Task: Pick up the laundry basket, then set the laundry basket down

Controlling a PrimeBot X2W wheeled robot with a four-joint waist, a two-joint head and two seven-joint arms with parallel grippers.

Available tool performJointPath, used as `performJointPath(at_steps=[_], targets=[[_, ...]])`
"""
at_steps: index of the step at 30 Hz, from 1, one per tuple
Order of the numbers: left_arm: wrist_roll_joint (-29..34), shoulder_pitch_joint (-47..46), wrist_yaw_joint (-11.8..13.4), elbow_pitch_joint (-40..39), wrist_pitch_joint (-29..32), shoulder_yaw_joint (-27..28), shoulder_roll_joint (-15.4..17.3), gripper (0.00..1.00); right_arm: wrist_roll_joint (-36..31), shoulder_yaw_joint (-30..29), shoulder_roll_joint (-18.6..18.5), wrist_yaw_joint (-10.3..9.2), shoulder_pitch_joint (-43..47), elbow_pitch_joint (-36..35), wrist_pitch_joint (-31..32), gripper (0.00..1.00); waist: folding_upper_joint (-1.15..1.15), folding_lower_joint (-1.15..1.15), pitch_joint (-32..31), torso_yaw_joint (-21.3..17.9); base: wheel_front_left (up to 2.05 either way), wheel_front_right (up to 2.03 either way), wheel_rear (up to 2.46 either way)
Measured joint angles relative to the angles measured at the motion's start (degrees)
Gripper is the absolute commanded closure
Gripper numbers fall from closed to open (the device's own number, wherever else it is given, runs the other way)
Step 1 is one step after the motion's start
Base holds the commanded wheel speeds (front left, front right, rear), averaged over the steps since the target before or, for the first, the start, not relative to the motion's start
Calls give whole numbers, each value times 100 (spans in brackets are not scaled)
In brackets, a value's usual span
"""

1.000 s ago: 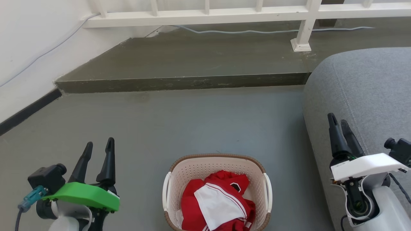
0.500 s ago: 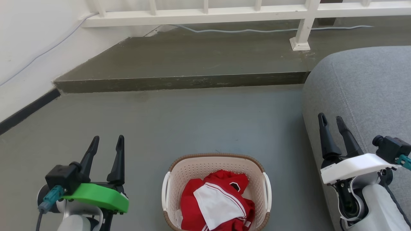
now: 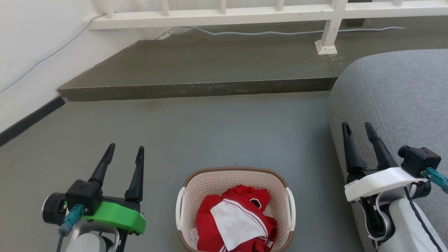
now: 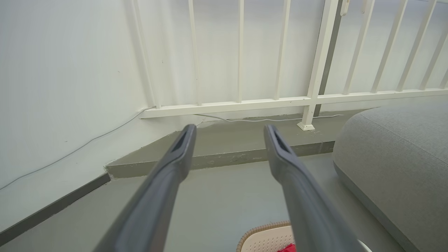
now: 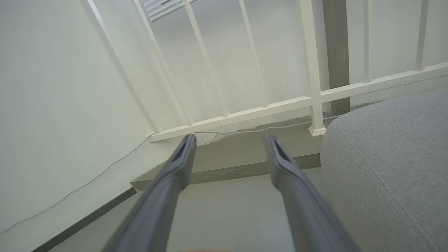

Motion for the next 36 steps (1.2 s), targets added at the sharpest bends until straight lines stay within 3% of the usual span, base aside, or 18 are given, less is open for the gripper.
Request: performJointPath(at_steps=[36], targets=[[7, -5, -7, 110, -1, 164, -140, 0, -406, -166, 123, 9, -10, 269, -8, 0, 0, 0, 204, -51, 0, 0, 0]])
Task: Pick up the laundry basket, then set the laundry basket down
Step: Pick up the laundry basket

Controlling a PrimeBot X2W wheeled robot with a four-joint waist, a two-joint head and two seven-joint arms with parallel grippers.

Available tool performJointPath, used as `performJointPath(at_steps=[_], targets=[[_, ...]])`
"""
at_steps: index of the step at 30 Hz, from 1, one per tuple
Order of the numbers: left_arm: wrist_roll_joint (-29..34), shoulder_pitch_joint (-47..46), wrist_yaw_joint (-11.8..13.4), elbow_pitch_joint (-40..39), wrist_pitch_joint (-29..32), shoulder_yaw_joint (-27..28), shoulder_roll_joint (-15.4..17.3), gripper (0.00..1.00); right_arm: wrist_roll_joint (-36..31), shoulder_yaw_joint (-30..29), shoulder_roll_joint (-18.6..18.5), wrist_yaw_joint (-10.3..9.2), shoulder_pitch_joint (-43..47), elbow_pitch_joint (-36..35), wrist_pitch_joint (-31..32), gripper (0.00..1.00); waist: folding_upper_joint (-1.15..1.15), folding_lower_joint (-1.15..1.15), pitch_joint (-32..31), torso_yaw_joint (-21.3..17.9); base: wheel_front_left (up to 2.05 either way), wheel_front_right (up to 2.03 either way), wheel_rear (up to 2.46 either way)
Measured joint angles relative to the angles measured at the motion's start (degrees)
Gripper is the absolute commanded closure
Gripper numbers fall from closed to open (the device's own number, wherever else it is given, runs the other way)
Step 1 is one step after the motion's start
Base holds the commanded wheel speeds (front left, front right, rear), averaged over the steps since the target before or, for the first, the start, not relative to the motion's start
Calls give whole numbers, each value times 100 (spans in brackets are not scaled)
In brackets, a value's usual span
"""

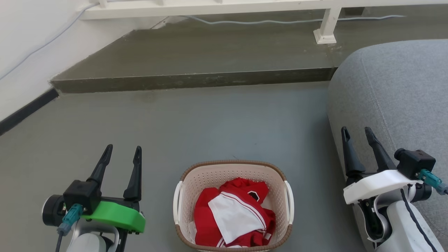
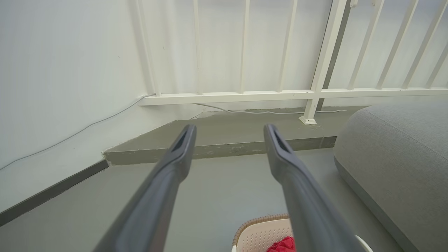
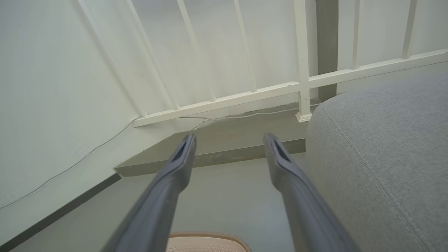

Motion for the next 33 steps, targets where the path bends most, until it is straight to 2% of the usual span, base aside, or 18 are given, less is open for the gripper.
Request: performJointPath(at_steps=[9, 15, 33], targets=[[-88, -34, 0, -44, 0, 10, -19, 0, -96, -66, 10, 1, -112, 32, 0, 0, 0, 0, 299, -55, 0, 0, 0], [-364, -215, 0, -20, 0, 119, -36, 0, -121, -78, 23, 2, -226, 73, 0, 0, 0, 0, 588, -99, 0, 0, 0], [-563, -990, 0, 504, -16, -25, -47, 0, -124, -22, 70, 33, -776, 334, 0, 0, 0, 0, 1799, -245, 0, 0, 0]])
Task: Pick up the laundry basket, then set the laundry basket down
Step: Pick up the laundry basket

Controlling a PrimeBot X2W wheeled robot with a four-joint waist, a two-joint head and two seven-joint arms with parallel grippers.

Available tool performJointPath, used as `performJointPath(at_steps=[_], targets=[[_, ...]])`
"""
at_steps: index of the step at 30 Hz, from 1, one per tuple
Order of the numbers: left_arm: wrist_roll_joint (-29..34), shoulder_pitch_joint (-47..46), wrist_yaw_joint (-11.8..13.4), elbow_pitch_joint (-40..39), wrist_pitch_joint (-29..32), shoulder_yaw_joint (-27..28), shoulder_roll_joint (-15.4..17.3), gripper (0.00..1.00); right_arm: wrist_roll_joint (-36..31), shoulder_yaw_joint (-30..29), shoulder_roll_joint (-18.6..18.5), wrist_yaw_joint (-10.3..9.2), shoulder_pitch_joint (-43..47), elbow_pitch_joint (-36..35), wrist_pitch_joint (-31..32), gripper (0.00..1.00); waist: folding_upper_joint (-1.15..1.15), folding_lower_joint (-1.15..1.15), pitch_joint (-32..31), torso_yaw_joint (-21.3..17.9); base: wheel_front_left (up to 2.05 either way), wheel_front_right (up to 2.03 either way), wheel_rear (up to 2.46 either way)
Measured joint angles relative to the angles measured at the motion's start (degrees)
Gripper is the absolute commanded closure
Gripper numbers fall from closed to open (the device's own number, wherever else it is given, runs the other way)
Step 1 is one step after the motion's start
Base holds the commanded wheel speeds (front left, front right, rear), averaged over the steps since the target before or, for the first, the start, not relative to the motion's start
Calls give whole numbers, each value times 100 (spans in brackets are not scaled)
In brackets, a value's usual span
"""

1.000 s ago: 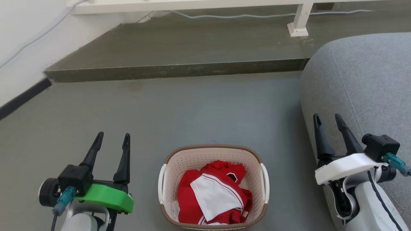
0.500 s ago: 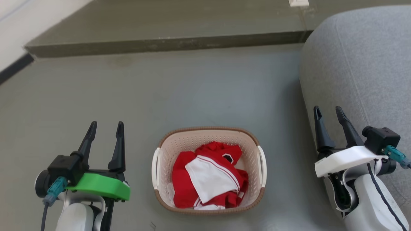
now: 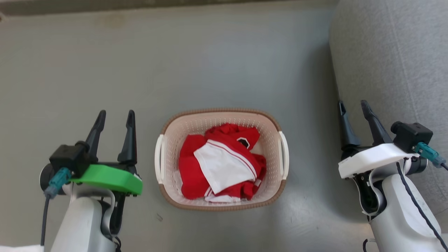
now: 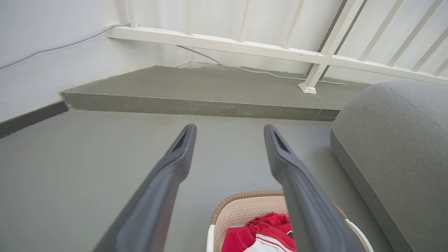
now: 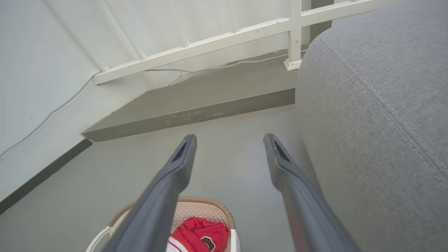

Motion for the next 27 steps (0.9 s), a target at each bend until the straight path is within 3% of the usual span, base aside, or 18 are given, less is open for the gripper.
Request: performJointPath(at_steps=[27], targets=[[-643, -1539, 0, 2323, 0, -637, -29, 0, -12, 722, 14, 49, -1202, 2019, 44, 0, 0, 0, 1726, 100, 0, 0, 0]])
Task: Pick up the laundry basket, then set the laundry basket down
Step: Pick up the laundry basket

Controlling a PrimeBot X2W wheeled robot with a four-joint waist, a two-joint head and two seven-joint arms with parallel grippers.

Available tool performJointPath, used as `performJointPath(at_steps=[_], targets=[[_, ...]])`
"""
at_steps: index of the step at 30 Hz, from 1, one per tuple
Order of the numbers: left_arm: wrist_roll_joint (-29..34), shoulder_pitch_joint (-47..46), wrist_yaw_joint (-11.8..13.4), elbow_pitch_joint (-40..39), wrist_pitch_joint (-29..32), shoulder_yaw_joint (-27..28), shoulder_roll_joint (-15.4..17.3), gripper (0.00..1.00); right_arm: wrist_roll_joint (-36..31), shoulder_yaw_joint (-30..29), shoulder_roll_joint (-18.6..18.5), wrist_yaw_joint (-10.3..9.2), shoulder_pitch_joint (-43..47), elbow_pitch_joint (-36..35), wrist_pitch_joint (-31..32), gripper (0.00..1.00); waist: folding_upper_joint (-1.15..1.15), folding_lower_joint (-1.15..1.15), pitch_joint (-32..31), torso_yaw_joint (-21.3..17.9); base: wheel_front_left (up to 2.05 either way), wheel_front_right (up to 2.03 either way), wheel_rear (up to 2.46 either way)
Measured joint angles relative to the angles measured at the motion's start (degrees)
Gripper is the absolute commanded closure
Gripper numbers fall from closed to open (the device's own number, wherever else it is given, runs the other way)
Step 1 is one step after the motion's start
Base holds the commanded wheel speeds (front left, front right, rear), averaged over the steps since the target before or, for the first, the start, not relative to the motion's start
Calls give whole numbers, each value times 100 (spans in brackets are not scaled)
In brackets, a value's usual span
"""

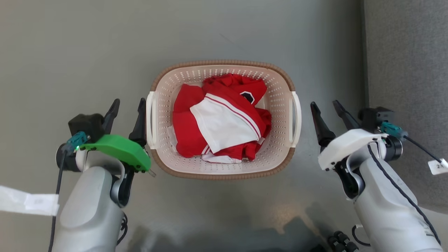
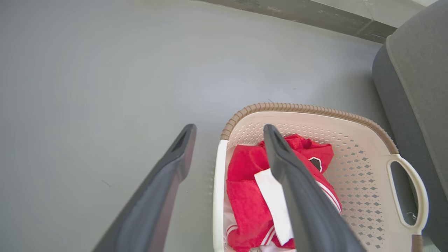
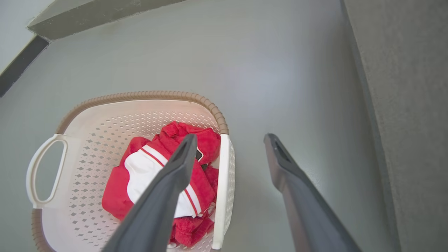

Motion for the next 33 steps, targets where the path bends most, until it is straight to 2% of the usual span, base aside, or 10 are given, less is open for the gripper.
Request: performJointPath(at_steps=[10, 19, 33], targets=[[-354, -727, 0, 662, 138, -436, -23, 0, 10, 247, -3, 25, -583, 654, 154, 0, 0, 0, 552, 55, 0, 0, 0], [-584, -1006, -1, 1156, 379, -754, -37, 0, 94, 414, -5, 26, -862, 1114, 221, 0, 0, 0, 913, 90, 0, 0, 0], [-801, -1694, -1, 1537, 672, -1227, 56, 0, 713, 1071, -11, 27, -1516, 1337, 345, 0, 0, 0, 1486, 74, 0, 0, 0]])
